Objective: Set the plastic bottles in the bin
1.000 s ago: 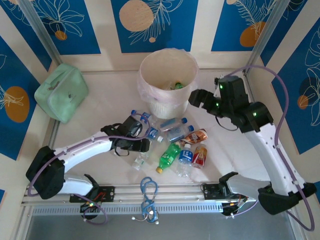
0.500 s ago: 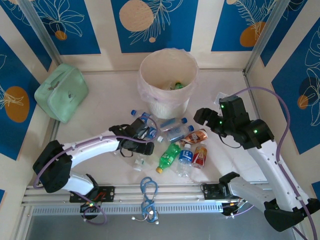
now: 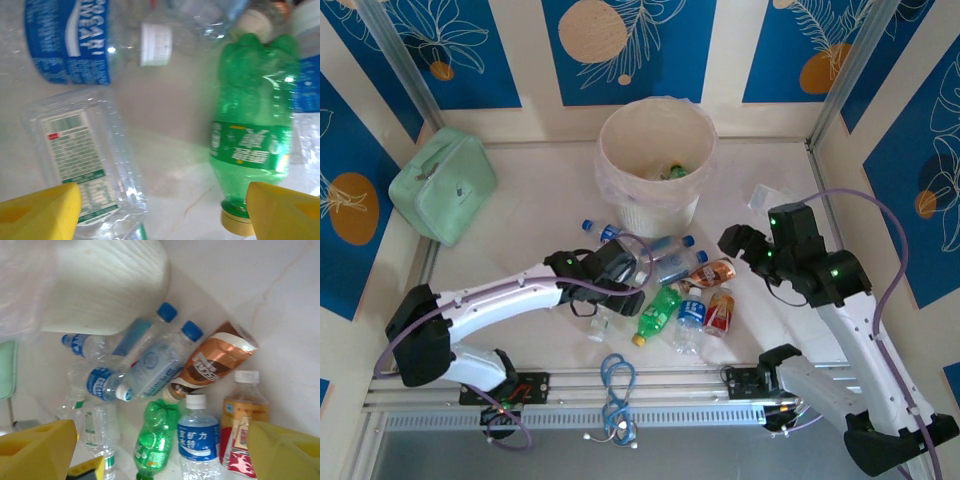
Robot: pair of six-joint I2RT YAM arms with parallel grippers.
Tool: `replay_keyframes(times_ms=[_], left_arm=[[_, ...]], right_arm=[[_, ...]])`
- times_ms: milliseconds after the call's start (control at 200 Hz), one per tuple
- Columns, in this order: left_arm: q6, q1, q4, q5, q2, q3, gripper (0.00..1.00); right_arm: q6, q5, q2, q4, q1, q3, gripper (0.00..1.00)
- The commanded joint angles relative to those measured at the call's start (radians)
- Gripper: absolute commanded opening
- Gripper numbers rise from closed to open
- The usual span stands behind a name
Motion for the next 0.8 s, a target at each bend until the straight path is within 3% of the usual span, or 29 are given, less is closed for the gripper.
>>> replay_keyframes(times_ms=[0,320,795], left_arm=[[0.037,-0.034,-0.027,0.042,0.044,0.054,0.85],[0.05,-0.097,-0.019,0.078,0.212,0.113,0.84],[0.069,-0.125,0.043,0.119,0.338,0.147,0.85]], right_arm=[[0.02,-0.053,-0.03,-0.032,-0.051,-0.05,0.88],[-0.069,-0.234,-0.039,-0.022,-0.291,-0.119,0.88],[-0.063,-0.266,-0.053,-0.018,-0.33,-0.161,0.88]])
